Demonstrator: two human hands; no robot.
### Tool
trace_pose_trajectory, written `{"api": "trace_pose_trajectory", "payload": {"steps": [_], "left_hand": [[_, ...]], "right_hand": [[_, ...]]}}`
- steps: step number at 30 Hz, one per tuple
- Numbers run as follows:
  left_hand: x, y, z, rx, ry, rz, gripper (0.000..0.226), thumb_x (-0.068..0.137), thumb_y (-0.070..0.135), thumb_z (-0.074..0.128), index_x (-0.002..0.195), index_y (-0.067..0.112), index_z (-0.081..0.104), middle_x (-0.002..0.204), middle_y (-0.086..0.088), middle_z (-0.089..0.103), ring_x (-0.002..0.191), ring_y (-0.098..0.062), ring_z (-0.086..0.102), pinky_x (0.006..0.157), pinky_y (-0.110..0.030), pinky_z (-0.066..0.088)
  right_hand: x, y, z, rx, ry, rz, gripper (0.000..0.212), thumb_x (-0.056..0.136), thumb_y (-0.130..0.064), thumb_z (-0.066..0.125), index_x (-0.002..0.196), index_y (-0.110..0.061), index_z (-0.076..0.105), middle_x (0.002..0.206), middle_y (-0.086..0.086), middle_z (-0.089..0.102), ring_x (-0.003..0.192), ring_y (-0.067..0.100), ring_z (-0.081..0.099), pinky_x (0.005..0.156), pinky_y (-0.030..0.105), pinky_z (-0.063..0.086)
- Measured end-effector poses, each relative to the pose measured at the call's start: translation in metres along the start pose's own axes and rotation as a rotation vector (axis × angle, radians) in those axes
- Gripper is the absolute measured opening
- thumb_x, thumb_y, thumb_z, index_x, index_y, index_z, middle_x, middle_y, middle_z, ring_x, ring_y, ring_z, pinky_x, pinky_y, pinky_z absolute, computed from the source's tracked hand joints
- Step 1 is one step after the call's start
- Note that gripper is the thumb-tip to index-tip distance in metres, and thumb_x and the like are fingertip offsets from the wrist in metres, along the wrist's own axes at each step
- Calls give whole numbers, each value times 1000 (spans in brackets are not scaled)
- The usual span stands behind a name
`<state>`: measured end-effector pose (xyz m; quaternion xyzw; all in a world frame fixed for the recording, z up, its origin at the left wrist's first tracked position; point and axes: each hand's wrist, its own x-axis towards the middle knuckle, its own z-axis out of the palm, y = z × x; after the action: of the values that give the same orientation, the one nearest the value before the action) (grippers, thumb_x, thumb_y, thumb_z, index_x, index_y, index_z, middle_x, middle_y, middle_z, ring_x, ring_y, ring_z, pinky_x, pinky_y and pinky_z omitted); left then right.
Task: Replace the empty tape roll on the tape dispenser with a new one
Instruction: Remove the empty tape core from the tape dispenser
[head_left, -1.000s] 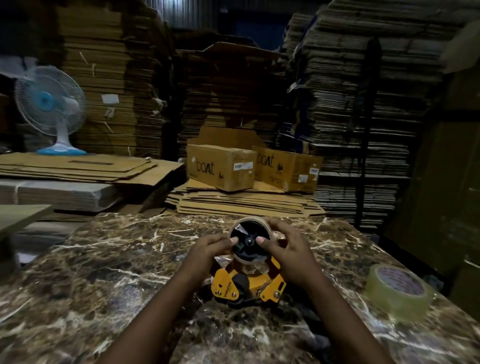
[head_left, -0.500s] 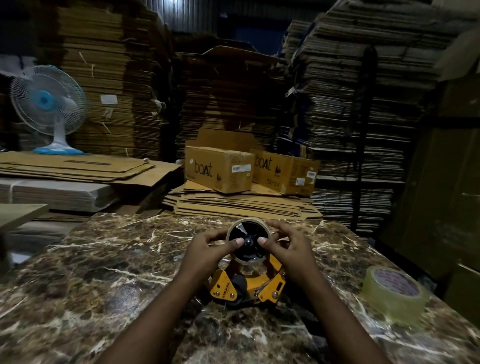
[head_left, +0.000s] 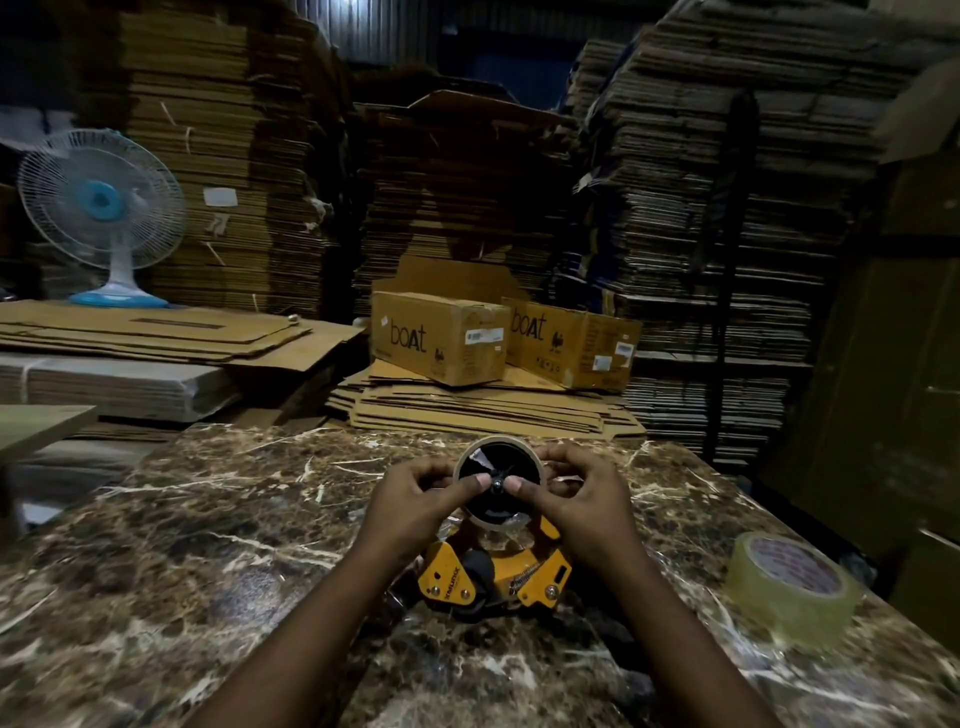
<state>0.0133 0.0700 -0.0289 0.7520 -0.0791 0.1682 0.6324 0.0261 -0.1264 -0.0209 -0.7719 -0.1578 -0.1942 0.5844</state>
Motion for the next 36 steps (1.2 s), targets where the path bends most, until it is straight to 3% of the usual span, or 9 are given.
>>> {"api": "trace_pose_trajectory", "payload": {"steps": [6, 12, 14, 17, 21, 28, 30, 34, 36], "left_hand": [[3, 12, -8, 75, 11, -113, 34, 66, 36, 87, 66, 5, 73, 73, -12, 77, 73, -24, 76, 76, -42, 60], [4, 9, -9, 66, 38, -223, 45, 58, 36, 91, 72, -3, 73, 73, -9, 78, 75, -22, 77, 67, -34, 60], [2, 9, -9, 79, 51, -248, 56, 52, 44, 91, 78, -3, 74, 74, -6, 79, 73, -20, 77, 72, -39, 62], [-1, 12, -9, 139, 57, -262, 78, 37, 64, 84, 80, 0, 75, 72, -4, 78, 67, -15, 76, 76, -48, 63], [-2, 13, -11, 141, 41, -291, 87, 35, 66, 84, 88, -4, 73, 75, -6, 78, 67, -15, 76, 76, -53, 61], [-2, 17, -10, 193, 18, -311, 43, 65, 38, 87, 80, 1, 71, 77, -9, 75, 70, -21, 72, 78, -46, 60], [-3, 18, -10, 197, 19, -321, 42, 66, 37, 87, 80, 1, 71, 76, -10, 74, 69, -21, 71, 75, -46, 60], [-3, 23, -12, 177, 44, -343, 44, 67, 30, 87, 87, -6, 72, 69, -8, 70, 60, -17, 65, 57, -30, 55], [-3, 23, -13, 189, 46, -336, 44, 67, 31, 87, 87, -5, 73, 71, -8, 71, 61, -17, 66, 57, -31, 55]], "right_hand": [[1, 3, 4, 70, -32, 85, 37, 70, -29, 89, 95, -5, 77, 89, 7, 78, 77, 15, 76, 56, 19, 55], [-1, -2, 8, 198, -94, 219, 20, 78, -12, 84, 88, 3, 74, 74, 11, 77, 62, 20, 75, 44, 25, 53], [-2, -2, 7, 208, -90, 237, 24, 78, -11, 84, 90, 6, 72, 70, 9, 76, 58, 21, 75, 42, 24, 51], [-2, 2, 9, 148, -91, 248, 23, 77, -18, 85, 85, 1, 74, 69, 5, 77, 63, 20, 76, 50, 30, 57], [-1, 5, 10, 130, -110, 265, 24, 77, -24, 86, 84, -3, 77, 77, 8, 79, 72, 22, 77, 65, 39, 63], [0, 7, 14, 97, -106, 281, 24, 75, -24, 86, 73, -3, 76, 73, 12, 77, 74, 31, 76, 67, 42, 60], [0, 8, 15, 98, -95, 289, 26, 74, -23, 87, 72, 0, 74, 75, 16, 77, 73, 33, 76, 65, 40, 60], [0, 6, 14, 74, -81, 315, 35, 71, -26, 89, 79, 5, 75, 76, 18, 77, 71, 34, 76, 61, 37, 62], [0, 4, 14, 53, -77, 324, 35, 69, -28, 90, 76, 3, 76, 73, 16, 77, 67, 31, 76, 60, 36, 62]]}}
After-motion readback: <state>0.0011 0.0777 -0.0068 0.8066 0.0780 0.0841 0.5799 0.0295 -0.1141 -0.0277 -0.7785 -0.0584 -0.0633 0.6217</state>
